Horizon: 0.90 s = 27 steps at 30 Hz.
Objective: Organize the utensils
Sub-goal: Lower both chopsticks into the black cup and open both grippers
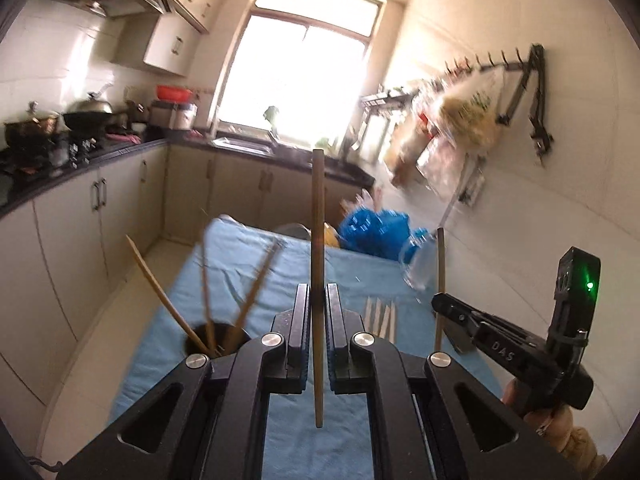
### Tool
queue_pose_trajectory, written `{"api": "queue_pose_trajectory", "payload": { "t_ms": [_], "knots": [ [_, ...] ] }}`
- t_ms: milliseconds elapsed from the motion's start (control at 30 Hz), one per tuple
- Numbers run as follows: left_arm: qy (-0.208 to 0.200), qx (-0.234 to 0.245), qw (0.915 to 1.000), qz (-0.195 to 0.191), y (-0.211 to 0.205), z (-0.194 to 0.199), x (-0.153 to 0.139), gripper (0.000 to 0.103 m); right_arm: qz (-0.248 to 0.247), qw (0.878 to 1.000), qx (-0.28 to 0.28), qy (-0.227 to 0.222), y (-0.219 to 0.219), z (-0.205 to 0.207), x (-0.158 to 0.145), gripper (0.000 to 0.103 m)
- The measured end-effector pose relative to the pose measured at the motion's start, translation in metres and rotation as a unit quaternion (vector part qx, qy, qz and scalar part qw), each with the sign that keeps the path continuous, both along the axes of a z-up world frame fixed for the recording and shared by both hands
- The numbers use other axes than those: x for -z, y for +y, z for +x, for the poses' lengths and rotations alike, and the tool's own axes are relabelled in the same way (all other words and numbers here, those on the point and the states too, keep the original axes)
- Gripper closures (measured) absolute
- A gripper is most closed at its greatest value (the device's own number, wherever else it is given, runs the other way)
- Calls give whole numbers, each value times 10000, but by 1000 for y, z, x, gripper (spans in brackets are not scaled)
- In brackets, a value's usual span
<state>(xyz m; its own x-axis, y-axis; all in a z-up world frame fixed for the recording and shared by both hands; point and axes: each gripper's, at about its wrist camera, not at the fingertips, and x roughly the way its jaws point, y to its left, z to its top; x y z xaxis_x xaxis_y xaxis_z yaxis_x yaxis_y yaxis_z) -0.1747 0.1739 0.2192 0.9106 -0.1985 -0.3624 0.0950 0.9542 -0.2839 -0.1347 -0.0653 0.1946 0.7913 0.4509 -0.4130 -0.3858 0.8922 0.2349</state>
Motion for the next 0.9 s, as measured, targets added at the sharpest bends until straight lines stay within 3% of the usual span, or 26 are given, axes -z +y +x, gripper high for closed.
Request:
{"api": "queue_pose_trajectory", "payload": {
  "t_ms": [200,467,733,900],
  "knots": [
    [-219,-431,9988,90,36,8,-25,97,518,9980,-315,-178,55,28,-21,95],
    [-229,-796,9962,283,65,43,-25,97,1115,9916,-411,-519,126,57,-34,95],
    [418,-731,9963,191,77,81,13,97,935,9950,-106,-324,153,85,7,95],
    [535,-733,9957,181,75,87,22,97,784,9967,-111,-164,148,89,24,95]
  ]
}}
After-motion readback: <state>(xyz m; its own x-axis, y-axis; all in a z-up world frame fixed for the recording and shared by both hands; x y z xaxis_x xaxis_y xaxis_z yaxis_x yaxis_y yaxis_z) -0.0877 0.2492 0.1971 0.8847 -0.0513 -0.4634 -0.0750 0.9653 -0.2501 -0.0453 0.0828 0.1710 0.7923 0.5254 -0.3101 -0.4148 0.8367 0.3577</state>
